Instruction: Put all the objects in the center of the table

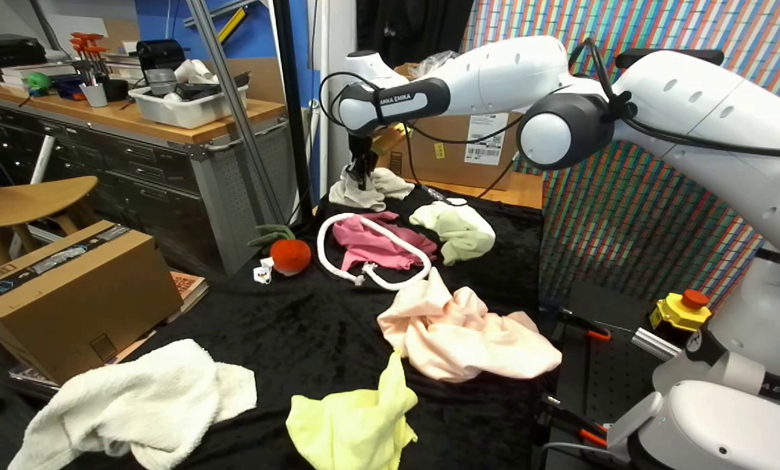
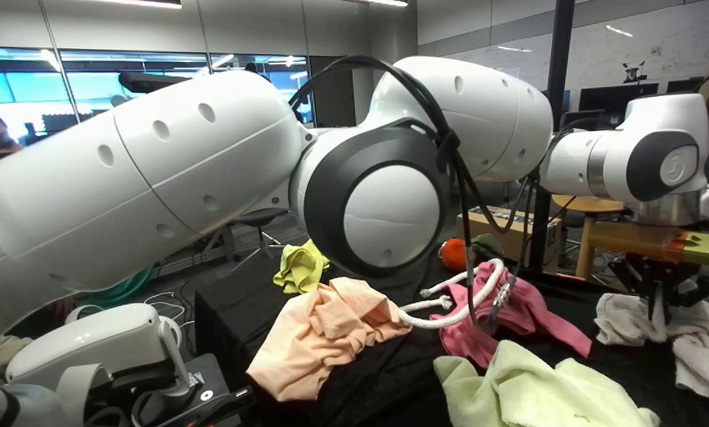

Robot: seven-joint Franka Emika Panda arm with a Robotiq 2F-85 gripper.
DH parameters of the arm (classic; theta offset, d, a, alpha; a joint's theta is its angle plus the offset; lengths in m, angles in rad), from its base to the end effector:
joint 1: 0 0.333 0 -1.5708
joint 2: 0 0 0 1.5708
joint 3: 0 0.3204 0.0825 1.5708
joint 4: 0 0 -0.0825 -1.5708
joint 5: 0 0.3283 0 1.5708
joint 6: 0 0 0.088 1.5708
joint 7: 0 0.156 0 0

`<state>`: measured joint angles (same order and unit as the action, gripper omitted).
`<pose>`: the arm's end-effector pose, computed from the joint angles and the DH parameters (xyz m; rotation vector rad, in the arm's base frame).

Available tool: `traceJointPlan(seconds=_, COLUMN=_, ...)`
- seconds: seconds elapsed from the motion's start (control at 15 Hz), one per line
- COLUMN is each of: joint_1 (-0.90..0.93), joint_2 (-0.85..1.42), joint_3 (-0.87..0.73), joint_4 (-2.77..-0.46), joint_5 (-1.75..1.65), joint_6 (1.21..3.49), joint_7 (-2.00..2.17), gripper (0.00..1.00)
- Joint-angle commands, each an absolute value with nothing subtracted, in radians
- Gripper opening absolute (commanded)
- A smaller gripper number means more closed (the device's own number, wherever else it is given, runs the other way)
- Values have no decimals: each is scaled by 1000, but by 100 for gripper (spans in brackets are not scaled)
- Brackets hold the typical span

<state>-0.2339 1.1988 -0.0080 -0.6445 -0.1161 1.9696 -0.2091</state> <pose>0.7492 -0.1947 0.2208 2.9960 0.0167 0.1457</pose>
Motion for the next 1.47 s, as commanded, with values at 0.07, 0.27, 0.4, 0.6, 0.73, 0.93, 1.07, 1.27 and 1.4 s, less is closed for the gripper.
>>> traceJointPlan(seconds=0.07, joint_1=-275, joint_2=1166, joint_3=81, joint_4=-625, joint_5=-70, joint_6=1830, joint_7=-420, gripper=4)
traceJointPlan(seconds=0.27, joint_1=-306, joint_2=1119, joint_3=132, joint_4=-655, joint_5=-51, joint_6=1742, joint_7=-554, gripper=4)
traceJointPlan(seconds=0.4, joint_1=-329, joint_2=1088, joint_3=168, joint_4=-671, joint_5=-35, joint_6=1679, joint_7=-633, gripper=4)
traceJointPlan(seconds=0.6, joint_1=-357, joint_2=1040, joint_3=221, joint_4=-695, joint_5=-1, joint_6=1613, joint_7=-746, gripper=4)
traceJointPlan(seconds=0.73, joint_1=-368, joint_2=1001, joint_3=263, joint_4=-711, joint_5=28, joint_6=1582, joint_7=-805, gripper=3)
traceJointPlan(seconds=0.93, joint_1=-366, joint_2=934, joint_3=318, joint_4=-748, joint_5=50, joint_6=1543, joint_7=-895, gripper=4)
traceJointPlan(seconds=1.07, joint_1=-363, joint_2=881, joint_3=362, joint_4=-791, joint_5=63, joint_6=1520, joint_7=-945, gripper=4)
traceJointPlan(seconds=1.27, joint_1=-365, joint_2=790, joint_3=425, joint_4=-898, joint_5=60, joint_6=1504, joint_7=-1033, gripper=3)
traceJointPlan(seconds=1.4, joint_1=-384, joint_2=722, joint_3=462, joint_4=-1001, joint_5=73, joint_6=1514, joint_7=-1054, gripper=4)
